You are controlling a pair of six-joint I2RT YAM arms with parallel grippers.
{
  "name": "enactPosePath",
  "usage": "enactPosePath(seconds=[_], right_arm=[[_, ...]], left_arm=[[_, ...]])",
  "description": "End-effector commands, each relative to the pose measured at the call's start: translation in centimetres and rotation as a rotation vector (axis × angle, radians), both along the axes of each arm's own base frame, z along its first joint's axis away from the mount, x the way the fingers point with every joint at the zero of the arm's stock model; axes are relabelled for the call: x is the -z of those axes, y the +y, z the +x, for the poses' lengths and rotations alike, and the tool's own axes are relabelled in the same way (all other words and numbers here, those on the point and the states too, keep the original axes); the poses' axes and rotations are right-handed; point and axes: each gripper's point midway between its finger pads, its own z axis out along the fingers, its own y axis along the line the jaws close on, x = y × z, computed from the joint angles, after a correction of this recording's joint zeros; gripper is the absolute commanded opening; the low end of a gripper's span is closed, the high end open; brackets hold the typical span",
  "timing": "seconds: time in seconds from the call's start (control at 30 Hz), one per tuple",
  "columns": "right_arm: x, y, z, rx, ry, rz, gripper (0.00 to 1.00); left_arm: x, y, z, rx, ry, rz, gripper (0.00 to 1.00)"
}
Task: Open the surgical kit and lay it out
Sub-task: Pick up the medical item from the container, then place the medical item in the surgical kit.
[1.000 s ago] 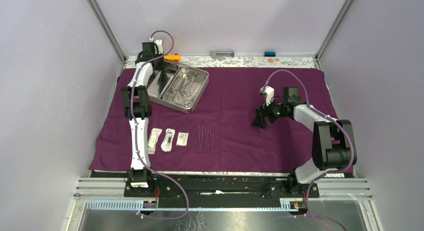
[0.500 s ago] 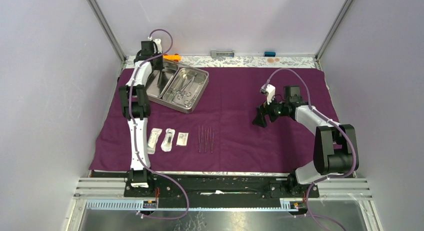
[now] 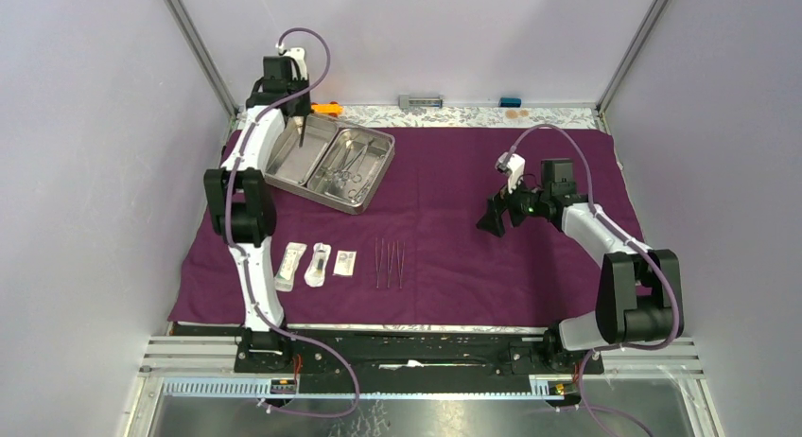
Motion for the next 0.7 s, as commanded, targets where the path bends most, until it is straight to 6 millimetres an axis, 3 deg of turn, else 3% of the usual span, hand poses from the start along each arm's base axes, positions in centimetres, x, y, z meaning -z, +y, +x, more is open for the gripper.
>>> enactPosePath(seconds=[0.0, 0.03, 0.27, 0.47, 0.67], right_arm=[[-2.8, 0.4, 0.7, 0.019, -0.098, 0.039, 0.99], [-3.3, 0.3, 0.8, 0.031, -0.115, 0.04, 0.99], [-6.6, -1.4, 2.0, 0.187, -0.208, 0.007, 0.99], [-8.4, -3.5, 1.4, 0.356, -0.21, -0.016, 0.99], [-7.3, -5.7, -1.2, 0.434, -0.159, -0.074, 0.99]], left_arm=[[-6.4, -4.4, -3.7, 0.009, -0.122, -0.055, 0.0], [-6.3, -5.5, -5.1, 0.015, -0.117, -0.054, 0.0], [-10.3, -12.5, -13.3, 0.06, -0.173, -0.163, 0.0], [-9.5, -18.4, -20.3, 0.077, -0.104, -0.345, 0.0], [-7.6, -21.8, -25.2, 0.003, -0.045, -0.446, 0.0]])
